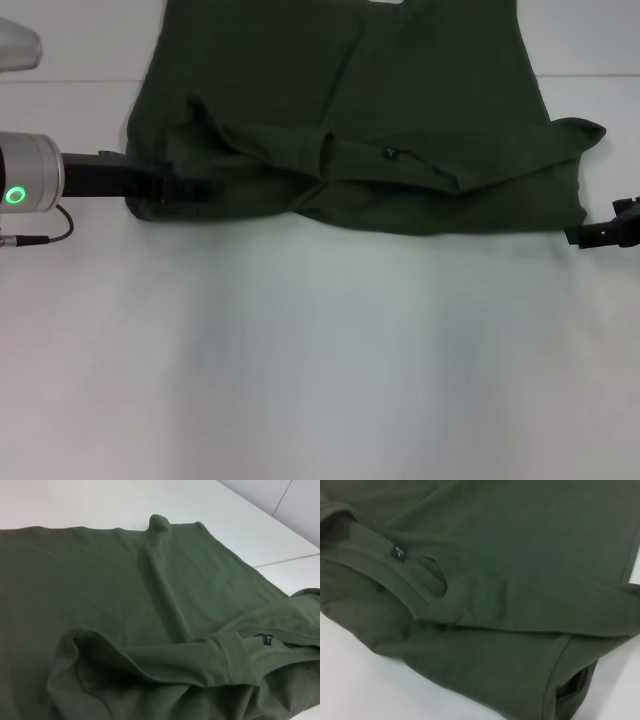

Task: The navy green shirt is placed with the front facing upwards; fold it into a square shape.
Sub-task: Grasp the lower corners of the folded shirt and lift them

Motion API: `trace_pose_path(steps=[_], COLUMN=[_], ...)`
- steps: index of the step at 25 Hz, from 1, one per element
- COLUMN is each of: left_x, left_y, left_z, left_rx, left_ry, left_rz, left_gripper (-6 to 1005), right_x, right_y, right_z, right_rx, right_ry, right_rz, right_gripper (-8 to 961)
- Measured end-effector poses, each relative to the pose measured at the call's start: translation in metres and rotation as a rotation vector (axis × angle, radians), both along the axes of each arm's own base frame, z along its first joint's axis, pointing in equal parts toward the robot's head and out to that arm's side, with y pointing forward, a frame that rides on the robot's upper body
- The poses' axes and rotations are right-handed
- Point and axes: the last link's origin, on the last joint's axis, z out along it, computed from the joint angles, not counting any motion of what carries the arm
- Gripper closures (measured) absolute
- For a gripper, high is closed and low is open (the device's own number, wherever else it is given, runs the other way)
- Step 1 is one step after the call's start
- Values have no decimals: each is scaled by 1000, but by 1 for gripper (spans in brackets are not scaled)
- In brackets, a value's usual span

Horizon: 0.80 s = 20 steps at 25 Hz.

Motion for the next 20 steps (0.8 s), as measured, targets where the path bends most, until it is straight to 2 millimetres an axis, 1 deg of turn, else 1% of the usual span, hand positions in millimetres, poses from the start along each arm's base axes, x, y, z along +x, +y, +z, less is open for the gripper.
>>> trace_pose_path(steps=[14, 17, 20], left_x=[0, 0, -1], left_y=[0, 1, 1], left_z=[-3, -3, -2], left_rx=[7, 11, 20], left_ry=[0, 2, 5], left_rz=[4, 4, 6], left_gripper=[76, 76, 77], right_x=[-2, -1, 0], right_y=[11, 11, 13], right_z=[-11, -15, -17], right_rx=[3, -17, -30], right_ry=[-9, -4, -10], right_rz=[34, 29, 15], right_gripper=[43, 44, 135])
